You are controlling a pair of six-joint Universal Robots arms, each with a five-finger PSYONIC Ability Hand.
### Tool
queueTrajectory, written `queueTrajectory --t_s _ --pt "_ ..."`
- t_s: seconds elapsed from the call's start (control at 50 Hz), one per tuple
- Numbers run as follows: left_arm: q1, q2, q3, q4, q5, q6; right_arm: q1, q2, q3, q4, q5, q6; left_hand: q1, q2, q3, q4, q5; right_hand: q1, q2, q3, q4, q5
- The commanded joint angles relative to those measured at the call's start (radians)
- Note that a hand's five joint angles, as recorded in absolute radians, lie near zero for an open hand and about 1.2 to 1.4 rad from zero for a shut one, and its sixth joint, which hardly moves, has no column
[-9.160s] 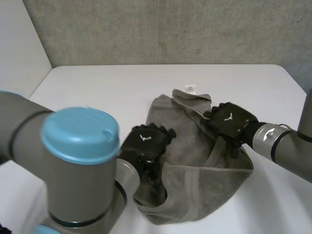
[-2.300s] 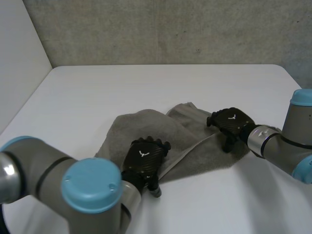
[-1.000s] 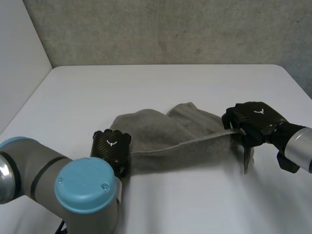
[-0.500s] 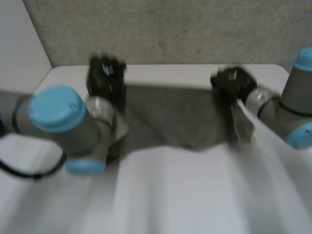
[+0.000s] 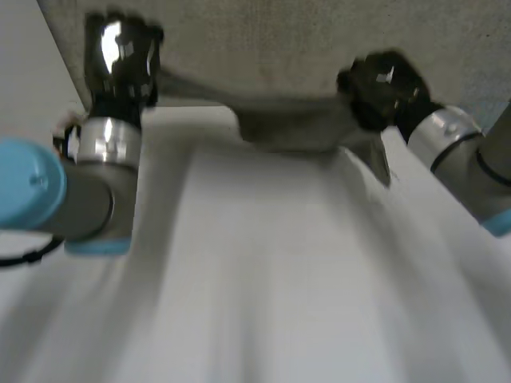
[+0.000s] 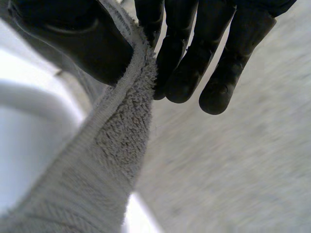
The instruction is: Fold the towel.
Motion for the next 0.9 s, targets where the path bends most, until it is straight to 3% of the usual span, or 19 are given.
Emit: queueTrajectory --t_s 0.02,0.18,0.38,0.42,0.46,0.52,0.8,0.86,0.9 --pt "0.051 0.025 -0.304 0.070 0.052 0.007 -0.006 -0.001 0.172 0.124 -0.057 -0.142 -0.056 -0.115 -0.149 -0.116 -0.270 0.064 0.058 0.063 0.053 0.028" --pt "0.054 0.015 -0.423 0.107 0.056 0.006 -0.004 0.011 0.302 0.215 -0.041 -0.269 -0.056 -0.115 -0.149 -0.116 -0.270 0.064 0.058 0.063 0.053 0.028" --pt "0.054 -0.059 -0.430 0.105 0.055 0.010 -0.013 0.054 0.341 0.212 0.015 -0.243 -0.056 -0.115 -0.149 -0.116 -0.270 0.064 0.058 0.063 0.053 0.028" --pt "0.053 -0.071 -0.432 0.107 0.055 0.012 -0.013 0.054 0.344 0.210 0.038 -0.232 -0.056 -0.115 -0.149 -0.116 -0.270 -0.058 -0.064 -0.059 -0.069 -0.094" --pt "0.054 -0.076 -0.430 0.107 0.055 0.012 -0.013 0.056 0.351 0.210 0.084 -0.217 -0.056 -0.115 -0.149 -0.116 -0.270 -0.526 -0.532 -0.527 -0.537 -0.562" --pt "0.054 -0.080 -0.429 0.107 0.055 0.013 -0.019 0.056 0.364 0.188 0.119 -0.199 -0.056 -0.115 -0.149 -0.116 -0.270 -0.551 -0.557 -0.552 -0.562 -0.587" --pt "0.056 -0.073 -0.444 0.116 0.050 0.013 -0.041 0.056 0.388 0.068 0.262 -0.177 -0.056 -0.115 -0.149 -0.116 -0.270 -0.537 -0.543 -0.538 -0.548 -0.572" --pt "0.056 -0.073 -0.444 0.116 0.050 0.013 -0.049 0.056 0.381 0.066 0.266 -0.174 -0.056 -0.115 -0.149 -0.116 -0.270 -0.469 -0.475 -0.470 -0.480 -0.505" --pt "0.057 -0.068 -0.447 0.116 0.049 0.013 -0.065 0.053 0.371 0.066 0.271 -0.166 -0.056 -0.115 -0.149 -0.116 -0.270 -0.227 -0.233 -0.228 -0.238 -0.263"
